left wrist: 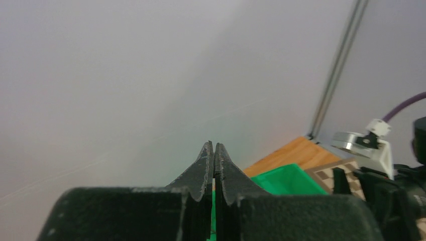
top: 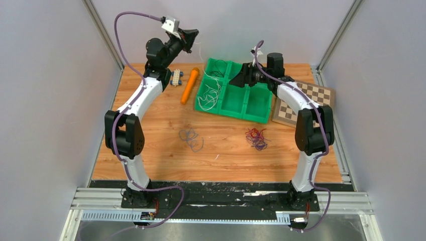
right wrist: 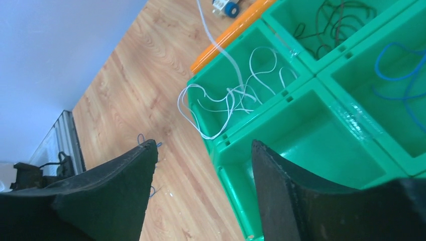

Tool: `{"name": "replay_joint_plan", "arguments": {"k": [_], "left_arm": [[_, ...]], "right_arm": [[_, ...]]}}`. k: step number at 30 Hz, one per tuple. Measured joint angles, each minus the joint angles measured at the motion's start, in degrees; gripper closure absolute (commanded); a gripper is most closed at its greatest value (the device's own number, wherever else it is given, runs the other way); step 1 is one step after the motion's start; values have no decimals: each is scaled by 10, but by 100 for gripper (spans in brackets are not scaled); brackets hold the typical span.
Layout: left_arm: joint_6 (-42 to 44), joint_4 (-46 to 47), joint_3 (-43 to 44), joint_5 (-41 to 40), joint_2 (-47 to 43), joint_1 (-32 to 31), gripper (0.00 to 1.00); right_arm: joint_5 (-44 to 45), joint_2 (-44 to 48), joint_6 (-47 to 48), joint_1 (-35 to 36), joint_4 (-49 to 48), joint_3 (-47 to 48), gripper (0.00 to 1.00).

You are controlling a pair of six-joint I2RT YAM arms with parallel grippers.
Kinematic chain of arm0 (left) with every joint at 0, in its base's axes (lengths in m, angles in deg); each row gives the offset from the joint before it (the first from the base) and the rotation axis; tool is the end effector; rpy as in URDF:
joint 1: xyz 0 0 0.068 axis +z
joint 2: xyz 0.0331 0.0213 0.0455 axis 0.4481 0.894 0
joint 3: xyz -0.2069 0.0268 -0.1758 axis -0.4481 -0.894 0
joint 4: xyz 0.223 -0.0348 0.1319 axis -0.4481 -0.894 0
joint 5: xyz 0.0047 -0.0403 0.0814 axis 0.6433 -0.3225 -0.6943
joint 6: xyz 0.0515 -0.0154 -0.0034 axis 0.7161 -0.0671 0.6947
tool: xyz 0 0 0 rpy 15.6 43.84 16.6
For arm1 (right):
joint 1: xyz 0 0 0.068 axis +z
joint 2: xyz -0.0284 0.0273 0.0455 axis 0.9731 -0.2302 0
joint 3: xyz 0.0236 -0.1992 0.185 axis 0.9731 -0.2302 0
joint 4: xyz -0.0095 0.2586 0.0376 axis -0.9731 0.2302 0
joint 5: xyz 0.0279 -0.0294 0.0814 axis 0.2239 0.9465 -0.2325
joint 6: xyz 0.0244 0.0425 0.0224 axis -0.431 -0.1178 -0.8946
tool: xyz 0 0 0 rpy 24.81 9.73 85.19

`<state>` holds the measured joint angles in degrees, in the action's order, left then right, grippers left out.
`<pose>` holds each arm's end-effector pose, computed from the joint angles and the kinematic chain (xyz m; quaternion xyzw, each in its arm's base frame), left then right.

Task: Untangle the cables

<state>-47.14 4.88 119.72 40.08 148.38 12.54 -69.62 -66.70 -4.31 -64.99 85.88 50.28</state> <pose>0.4288 -0.1230 0.4194 0.1685 0.5477 -0.3291 0.7506 0.4394 0.1173 0.2825 -0.1983 0.7811 0.4327 0.4042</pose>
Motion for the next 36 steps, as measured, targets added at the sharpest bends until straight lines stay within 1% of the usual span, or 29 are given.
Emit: {"name": "replay_joint_plan", "arguments": {"k": [4, 8, 10, 12, 15, 18, 25, 31, 36], "left_arm": [[78, -24, -10, -57, 0, 2, 100], [131, -45, -21, -88, -6, 3, 100], [141, -54, -43, -79, -17, 4, 100], [139, -59, -73, -46, -34, 5, 100], [129, -66, -115, 10, -61, 1, 100], [118, -70, -156, 55, -86, -17, 100], [82, -92, -185, 106, -89, -69, 100], [5, -97, -185, 127, -53, -72, 100], [-87, -93, -185, 135, 14, -56, 100]], "right_arm": [[-17, -25, -4, 10, 0, -1, 41], [-26, -55, -9, 31, 5, -1, 41], [-29, -63, -11, 40, 12, -1, 40], [-31, -65, -12, 47, 15, -1, 40], [-31, -65, -13, 47, 16, -1, 39], [-31, -65, -15, 27, 16, -1, 39], [-31, -63, -13, -35, 24, -9, 38], [-31, -50, -6, -56, 37, -25, 38], [-35, -35, 1, -56, 44, -36, 38]]}}
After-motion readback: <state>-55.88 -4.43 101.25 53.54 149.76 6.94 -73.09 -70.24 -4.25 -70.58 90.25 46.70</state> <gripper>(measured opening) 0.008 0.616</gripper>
